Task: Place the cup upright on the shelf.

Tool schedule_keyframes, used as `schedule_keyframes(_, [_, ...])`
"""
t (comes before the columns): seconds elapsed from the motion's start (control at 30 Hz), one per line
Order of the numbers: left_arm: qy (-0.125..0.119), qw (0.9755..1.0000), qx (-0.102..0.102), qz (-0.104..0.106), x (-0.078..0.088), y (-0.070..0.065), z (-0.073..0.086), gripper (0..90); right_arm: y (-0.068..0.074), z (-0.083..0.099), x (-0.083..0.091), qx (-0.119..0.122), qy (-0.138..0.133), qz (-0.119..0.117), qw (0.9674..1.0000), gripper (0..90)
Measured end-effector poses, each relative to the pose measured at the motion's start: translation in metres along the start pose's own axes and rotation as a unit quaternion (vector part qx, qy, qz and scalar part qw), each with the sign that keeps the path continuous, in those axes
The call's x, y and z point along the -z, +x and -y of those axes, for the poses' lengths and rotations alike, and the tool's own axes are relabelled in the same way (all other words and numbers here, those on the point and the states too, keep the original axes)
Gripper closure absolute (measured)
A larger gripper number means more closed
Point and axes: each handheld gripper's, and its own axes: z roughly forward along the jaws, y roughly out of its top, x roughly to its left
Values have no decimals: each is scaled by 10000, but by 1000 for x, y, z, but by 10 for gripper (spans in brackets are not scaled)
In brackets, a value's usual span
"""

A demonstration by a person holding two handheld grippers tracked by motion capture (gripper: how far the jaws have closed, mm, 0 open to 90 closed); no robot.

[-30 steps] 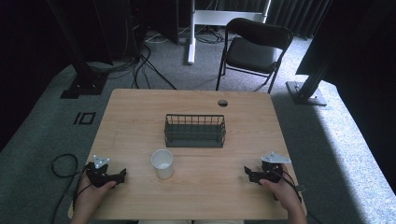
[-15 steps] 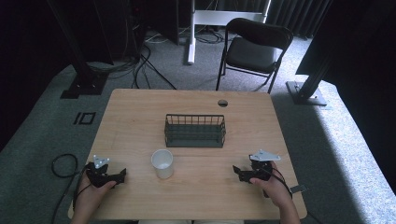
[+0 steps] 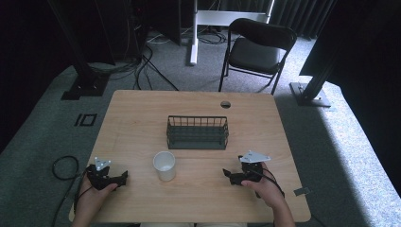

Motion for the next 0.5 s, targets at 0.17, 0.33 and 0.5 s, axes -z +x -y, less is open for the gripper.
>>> schedule_keyframes(0.17, [1,10000,0,1,0,0,0,28,9,-6,-8,65,-43,-185,9998,125])
schedule_keyframes(0.33, [-2,10000,-1,0,0,0,0,28,17,-11,-15,151,-50,-335,9993,125])
schedule_keyframes(0.5, [1,10000,0,0,0,0,0,28,27,-15,-24,231,-61,-492,9985,126])
